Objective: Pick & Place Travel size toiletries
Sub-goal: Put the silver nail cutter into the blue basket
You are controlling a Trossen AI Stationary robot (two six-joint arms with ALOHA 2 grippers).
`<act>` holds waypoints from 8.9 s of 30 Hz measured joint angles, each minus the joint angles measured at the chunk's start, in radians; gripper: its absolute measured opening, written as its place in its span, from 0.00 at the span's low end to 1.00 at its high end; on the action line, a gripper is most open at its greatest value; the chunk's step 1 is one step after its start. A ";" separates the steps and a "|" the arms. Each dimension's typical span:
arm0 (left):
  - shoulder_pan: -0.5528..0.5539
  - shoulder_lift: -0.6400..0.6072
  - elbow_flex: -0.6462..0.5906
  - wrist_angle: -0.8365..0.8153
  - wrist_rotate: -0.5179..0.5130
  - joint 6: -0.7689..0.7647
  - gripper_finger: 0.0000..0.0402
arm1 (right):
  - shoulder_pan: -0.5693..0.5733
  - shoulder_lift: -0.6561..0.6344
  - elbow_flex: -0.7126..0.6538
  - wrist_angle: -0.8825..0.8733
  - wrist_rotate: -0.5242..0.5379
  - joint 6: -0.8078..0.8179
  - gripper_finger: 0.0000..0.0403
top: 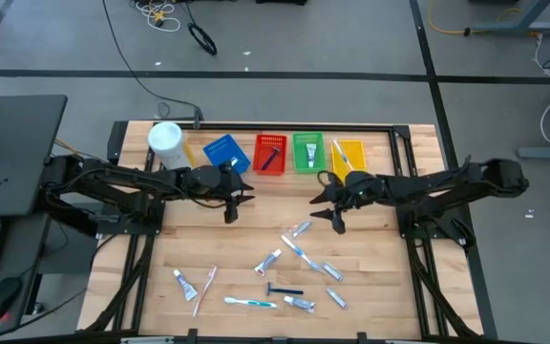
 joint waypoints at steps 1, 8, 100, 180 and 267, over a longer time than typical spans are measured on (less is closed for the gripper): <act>0.000 0.000 0.000 0.000 -0.001 0.000 0.32 | 0.000 0.023 0.000 0.000 0.000 -0.008 0.48; 0.000 0.000 0.000 0.000 -0.007 -0.002 0.32 | 0.000 0.197 0.000 0.058 0.000 -0.040 0.48; 0.000 0.000 0.000 0.037 -0.008 -0.029 0.32 | 0.108 0.497 0.173 0.153 -0.072 -0.242 0.34; 0.008 0.198 0.009 0.447 -0.162 -0.407 0.32 | 0.014 0.439 0.208 0.601 0.428 -0.597 0.18; 0.174 0.097 0.010 -0.063 -0.554 -0.479 0.08 | -0.056 0.438 0.225 0.473 0.444 -0.399 0.45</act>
